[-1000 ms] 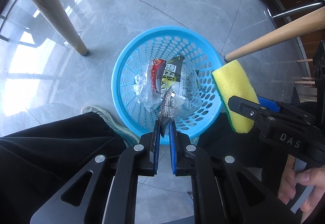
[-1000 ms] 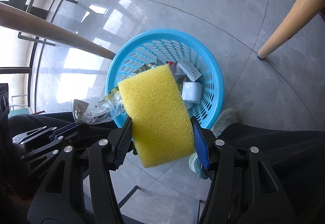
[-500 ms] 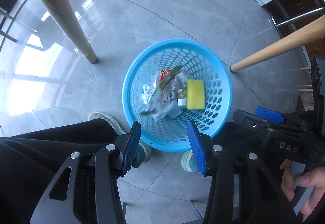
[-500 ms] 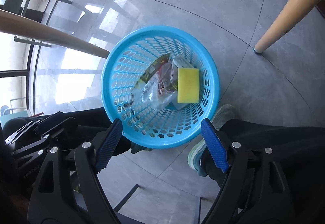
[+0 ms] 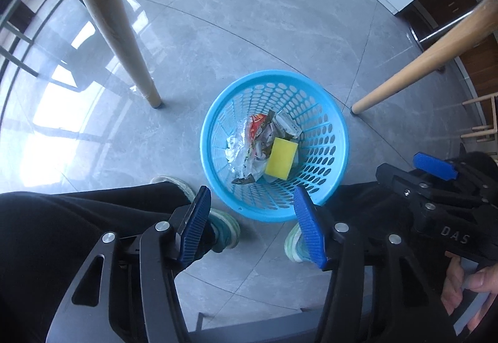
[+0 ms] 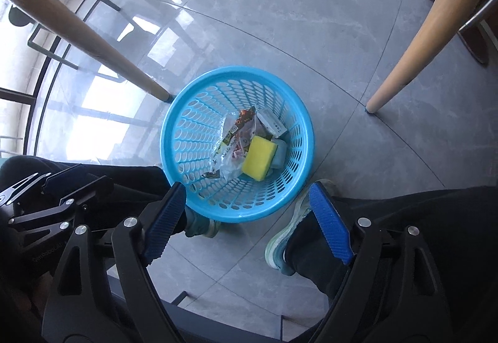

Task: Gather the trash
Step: 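Raise both tools back toward the table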

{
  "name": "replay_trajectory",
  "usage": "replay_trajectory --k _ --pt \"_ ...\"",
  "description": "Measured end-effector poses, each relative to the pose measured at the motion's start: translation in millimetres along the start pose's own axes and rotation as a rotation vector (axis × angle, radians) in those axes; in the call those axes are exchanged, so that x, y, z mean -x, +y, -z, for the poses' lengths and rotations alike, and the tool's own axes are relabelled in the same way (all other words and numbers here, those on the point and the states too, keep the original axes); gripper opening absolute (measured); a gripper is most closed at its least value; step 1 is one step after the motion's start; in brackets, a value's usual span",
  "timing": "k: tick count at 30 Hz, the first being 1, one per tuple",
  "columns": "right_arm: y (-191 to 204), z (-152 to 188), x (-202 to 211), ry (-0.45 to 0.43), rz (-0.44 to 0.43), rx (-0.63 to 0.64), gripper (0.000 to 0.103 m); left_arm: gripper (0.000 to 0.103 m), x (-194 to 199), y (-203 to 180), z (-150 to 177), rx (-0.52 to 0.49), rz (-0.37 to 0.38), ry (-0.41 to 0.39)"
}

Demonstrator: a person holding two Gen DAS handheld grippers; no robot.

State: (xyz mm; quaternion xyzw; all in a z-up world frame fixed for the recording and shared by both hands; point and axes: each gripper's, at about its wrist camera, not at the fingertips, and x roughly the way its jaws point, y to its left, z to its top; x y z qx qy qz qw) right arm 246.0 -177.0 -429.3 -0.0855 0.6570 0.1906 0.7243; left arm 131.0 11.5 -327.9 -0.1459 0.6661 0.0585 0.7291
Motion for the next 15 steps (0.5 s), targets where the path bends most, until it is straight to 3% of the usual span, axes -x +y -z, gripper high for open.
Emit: replay_trajectory --k 15 --pt "6.6 43.1 65.4 -0.089 -0.078 0.034 0.086 0.070 62.2 11.4 42.8 -0.004 0.059 -0.110"
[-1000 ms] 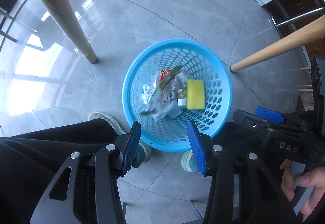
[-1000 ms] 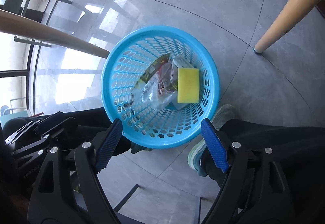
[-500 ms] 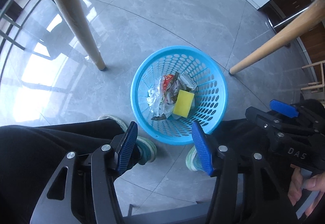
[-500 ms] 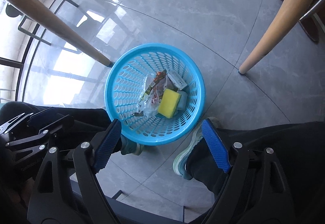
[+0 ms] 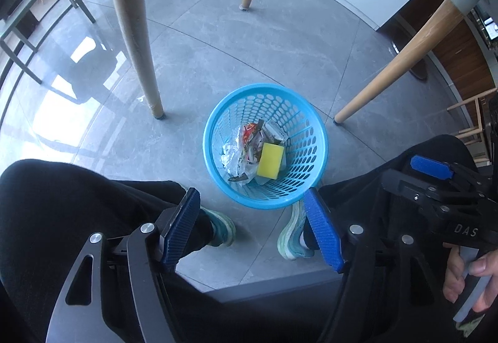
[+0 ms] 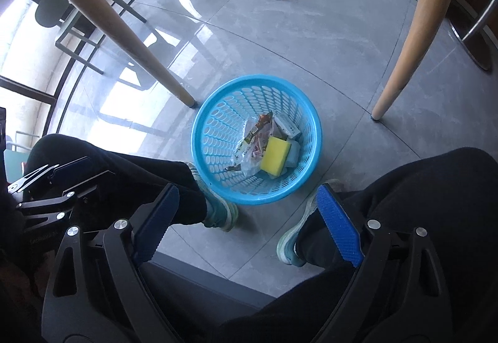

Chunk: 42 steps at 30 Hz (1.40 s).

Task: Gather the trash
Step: 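Raise both tools back toward the table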

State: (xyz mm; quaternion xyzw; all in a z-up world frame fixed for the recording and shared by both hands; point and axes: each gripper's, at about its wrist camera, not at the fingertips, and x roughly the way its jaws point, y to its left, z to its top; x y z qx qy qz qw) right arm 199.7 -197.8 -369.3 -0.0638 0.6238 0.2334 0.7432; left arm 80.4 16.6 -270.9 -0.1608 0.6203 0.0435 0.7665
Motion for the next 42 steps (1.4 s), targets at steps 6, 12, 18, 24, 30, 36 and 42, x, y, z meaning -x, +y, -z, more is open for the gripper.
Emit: replay_trajectory --k 6,12,18,24,30,36,42 --pt "-7.2 26.6 41.4 -0.062 0.000 0.023 0.090 0.075 41.6 3.9 20.6 -0.061 -0.024 -0.102" --pt "-17.9 51.5 88.9 -0.157 0.007 0.037 0.091 0.082 81.1 0.2 33.1 -0.149 -0.055 -0.206" --pt "-15.2 67.6 143.5 -0.274 -0.017 0.077 0.094 0.087 124.9 3.1 36.2 -0.155 -0.029 -0.305" --pt "11.9 72.7 210.1 -0.418 -0.036 0.170 0.094 0.090 183.4 0.8 34.7 -0.194 -0.087 -0.485" --pt "38.7 61.6 264.6 -0.552 -0.075 0.217 0.094 0.095 231.4 -1.5 26.6 -0.195 -0.081 -0.636" --pt "53.5 33.0 296.2 -0.650 -0.047 0.238 0.094 0.097 244.4 -7.1 7.9 -0.175 -0.046 -0.690" --pt "51.4 1.3 309.3 -0.692 -0.001 0.217 0.094 0.097 255.5 -3.5 -17.9 -0.147 -0.028 -0.731"
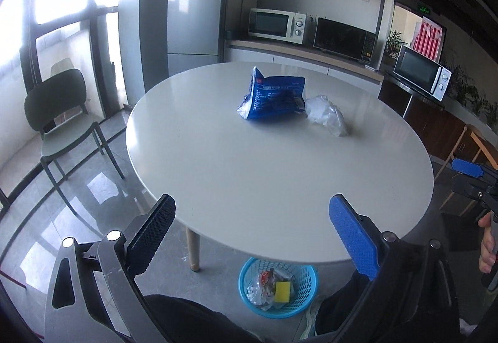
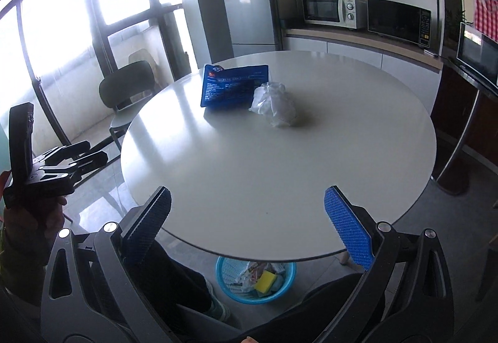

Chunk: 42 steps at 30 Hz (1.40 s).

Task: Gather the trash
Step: 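Raise both tools back toward the table, then grasp the blue snack bag with the left gripper while the right gripper grasps the clear plastic bag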

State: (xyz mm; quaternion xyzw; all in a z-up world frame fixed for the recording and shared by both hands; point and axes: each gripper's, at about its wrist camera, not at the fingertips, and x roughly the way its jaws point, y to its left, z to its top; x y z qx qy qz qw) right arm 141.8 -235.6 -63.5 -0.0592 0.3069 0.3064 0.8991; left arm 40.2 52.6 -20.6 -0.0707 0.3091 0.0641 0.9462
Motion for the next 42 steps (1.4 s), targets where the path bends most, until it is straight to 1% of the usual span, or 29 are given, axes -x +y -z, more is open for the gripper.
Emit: replay_trajectory --k 4,9,14,16,20,21,23,25,27,29,31,34,36,39,42 --pt "-5.9 -16.6 -15.5 0.007 0.015 0.012 0.094 0.097 -12.3 3.2 -17.8 0.013 0.002 -0.013" --pt "-14.3 -33.7 -43.6 0.039 -0.004 0.011 0.094 0.097 -32.3 6.6 -32.1 0.033 -0.001 -0.015" --pt "-25.5 -51.8 -70.8 0.067 -0.005 -0.005 0.094 0.097 -59.1 9.8 -41.7 0.042 -0.005 0.015" --pt "-32.2 -59.2 -83.0 0.079 -0.012 -0.024 0.094 0.097 -71.2 13.0 -46.7 0.062 0.012 0.044" --pt "-41.2 -75.0 -108.8 0.116 0.006 -0.041 0.094 0.097 -90.8 13.0 -59.3 0.041 -0.020 0.059" --pt "-43.2 -77.9 -112.0 0.121 -0.004 -0.054 0.094 0.097 -94.5 13.1 -63.2 0.041 -0.025 0.063" --pt "-43.0 -83.8 -118.0 0.123 -0.024 -0.060 0.094 0.097 -99.8 12.4 -71.0 0.036 -0.016 0.059" --pt "-40.5 -90.8 -126.2 0.125 -0.009 -0.041 0.094 0.097 -107.2 11.0 -79.5 0.029 -0.015 0.060" --pt "-38.8 -97.1 -135.5 0.141 -0.021 -0.044 0.094 0.096 -115.5 10.2 -88.6 0.032 -0.018 0.078" --pt "-38.1 -102.7 -143.5 0.157 -0.047 -0.058 0.094 0.096 -119.0 7.7 -96.5 0.031 0.003 0.081" --pt "-36.7 -110.2 -151.4 0.161 -0.048 -0.055 0.094 0.096 -122.1 4.3 -103.7 0.020 0.023 0.080" --pt "-35.4 -119.3 -165.9 0.174 -0.037 -0.045 0.094 0.096 -132.8 1.8 -111.4 0.002 0.010 0.084" --pt "-34.7 -122.9 -175.5 0.190 -0.027 -0.043 0.094 0.094 -142.3 3.8 -113.2 0.003 0.014 0.101" --pt "-33.2 -130.9 -191.7 0.220 -0.017 -0.032 0.090 0.091 -156.1 8.7 -115.6 0.009 0.035 0.126" --pt "-34.5 -137.6 -207.8 0.250 -0.011 -0.027 0.090 0.085 -170.6 11.4 -121.2 -0.002 0.030 0.145"
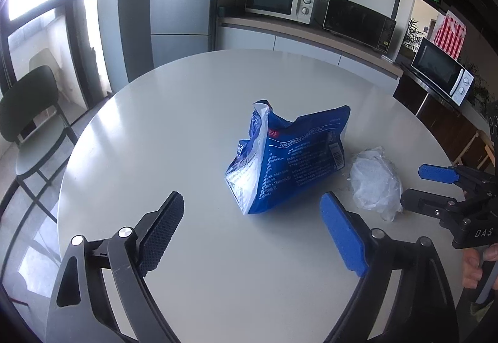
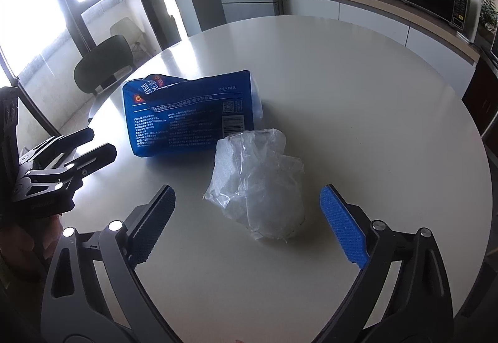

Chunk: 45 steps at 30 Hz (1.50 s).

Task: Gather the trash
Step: 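Grasp the blue snack bag with the left gripper while the right gripper grasps the clear plastic bag, then carry the blue snack bag and clear plastic bag down over the blue wastebasket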

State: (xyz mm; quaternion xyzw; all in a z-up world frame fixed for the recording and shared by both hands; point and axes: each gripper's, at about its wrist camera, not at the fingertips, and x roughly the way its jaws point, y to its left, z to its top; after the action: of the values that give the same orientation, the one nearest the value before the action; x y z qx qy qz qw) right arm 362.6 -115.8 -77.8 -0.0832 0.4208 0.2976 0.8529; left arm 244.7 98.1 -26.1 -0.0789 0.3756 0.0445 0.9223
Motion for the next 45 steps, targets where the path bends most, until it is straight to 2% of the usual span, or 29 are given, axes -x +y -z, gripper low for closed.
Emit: replay_trajectory --k 4,7,9,12,14,17,19,21,25,29,34,38,45 --pt "-1.1 -7.6 -18.0 0.041 -0.002 -0.002 0.076 0.077 -15.7 -2.0 -8.0 -0.023 0.010 0.032" --pt "-1.6 -9.3 -29.3 0.070 -0.012 -0.014 0.071 0.066 -27.1 -1.6 -10.1 -0.022 0.036 0.065" --pt "-2.7 -9.4 -34.0 0.075 0.011 -0.010 0.063 0.058 -34.2 -1.5 -9.9 -0.009 0.056 0.077" --pt "-4.0 -6.0 -38.7 0.085 -0.001 -0.009 0.057 0.035 -45.7 -2.0 -9.6 0.005 0.065 0.091" --pt "-3.2 -1.2 -40.3 0.089 0.000 0.000 0.053 0.014 -50.9 -4.3 -9.1 0.009 0.079 0.108" --pt "-2.5 6.7 -35.3 0.082 -0.002 0.005 0.043 0.005 -45.2 -3.8 -4.6 0.015 0.071 0.088" --pt "-0.8 12.4 -31.0 0.075 0.005 0.028 0.040 0.003 -36.9 1.3 -0.9 0.049 0.047 0.069" --pt "1.7 18.1 -25.8 0.066 0.008 0.047 0.038 0.003 -24.6 7.0 5.0 0.098 0.057 0.048" --pt "6.7 30.7 -8.3 0.026 -0.030 0.045 0.036 0.002 4.9 11.4 22.3 0.132 0.043 -0.011" --pt "19.6 45.9 14.2 -0.039 -0.068 0.075 0.036 0.002 29.0 12.3 37.9 0.140 0.026 -0.060" --pt "23.3 66.6 38.6 -0.096 -0.105 0.051 0.036 0.002 63.6 5.0 59.4 0.142 0.033 -0.095" --pt "23.3 84.5 60.1 -0.141 -0.064 0.041 0.036 0.002 88.9 -7.8 73.0 0.118 0.045 -0.133" --pt "24.7 122.1 109.5 -0.218 -0.080 0.019 0.036 0.002 122.6 -21.9 96.5 0.118 0.062 -0.152"
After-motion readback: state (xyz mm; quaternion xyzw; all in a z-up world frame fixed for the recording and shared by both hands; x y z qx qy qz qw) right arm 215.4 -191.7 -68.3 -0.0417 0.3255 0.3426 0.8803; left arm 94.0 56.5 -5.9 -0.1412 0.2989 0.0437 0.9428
